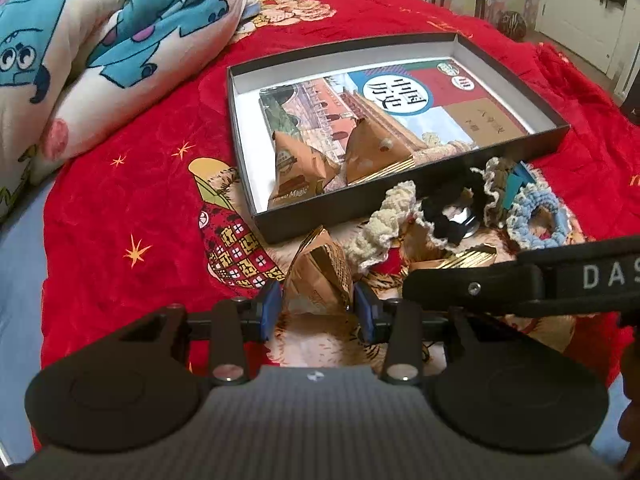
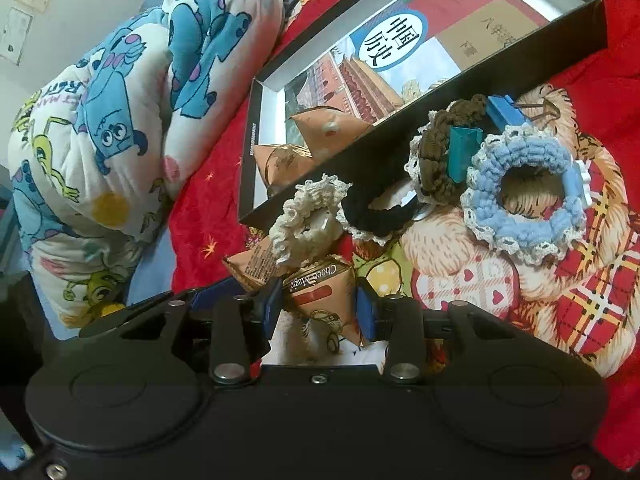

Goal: Organize objects
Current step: 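Carry both held candies up and over the black box with the textbook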

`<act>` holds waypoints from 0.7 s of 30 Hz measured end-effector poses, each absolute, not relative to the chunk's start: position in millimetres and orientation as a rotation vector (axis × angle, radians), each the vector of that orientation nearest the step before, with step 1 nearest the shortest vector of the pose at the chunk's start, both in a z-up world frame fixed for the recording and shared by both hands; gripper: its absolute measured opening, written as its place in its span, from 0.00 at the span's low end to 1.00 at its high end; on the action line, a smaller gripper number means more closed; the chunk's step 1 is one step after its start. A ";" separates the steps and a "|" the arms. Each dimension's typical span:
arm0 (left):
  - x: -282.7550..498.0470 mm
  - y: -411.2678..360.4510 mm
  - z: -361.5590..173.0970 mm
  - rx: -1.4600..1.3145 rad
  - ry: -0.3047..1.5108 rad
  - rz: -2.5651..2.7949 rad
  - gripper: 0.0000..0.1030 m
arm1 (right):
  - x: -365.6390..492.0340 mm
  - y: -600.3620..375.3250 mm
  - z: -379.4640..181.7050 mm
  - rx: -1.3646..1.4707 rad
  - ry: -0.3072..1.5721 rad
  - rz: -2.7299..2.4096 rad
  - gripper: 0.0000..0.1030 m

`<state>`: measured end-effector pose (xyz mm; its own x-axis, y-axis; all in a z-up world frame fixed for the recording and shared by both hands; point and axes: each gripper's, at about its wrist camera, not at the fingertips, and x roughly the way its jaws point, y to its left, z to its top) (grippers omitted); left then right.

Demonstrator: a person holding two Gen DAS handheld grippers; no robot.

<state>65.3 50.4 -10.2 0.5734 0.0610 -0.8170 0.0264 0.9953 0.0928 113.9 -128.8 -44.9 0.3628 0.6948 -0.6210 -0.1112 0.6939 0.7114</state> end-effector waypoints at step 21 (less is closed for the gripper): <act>54.8 60.0 11.1 0.058 0.843 0.041 0.43 | 120.8 -142.6 -31.5 0.710 0.994 0.628 0.36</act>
<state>54.8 60.0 11.1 0.6649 0.0593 -0.7445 -0.0130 0.9976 0.0678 120.8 -142.6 -31.5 0.4107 0.7494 -0.5193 -0.1477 0.6167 0.7732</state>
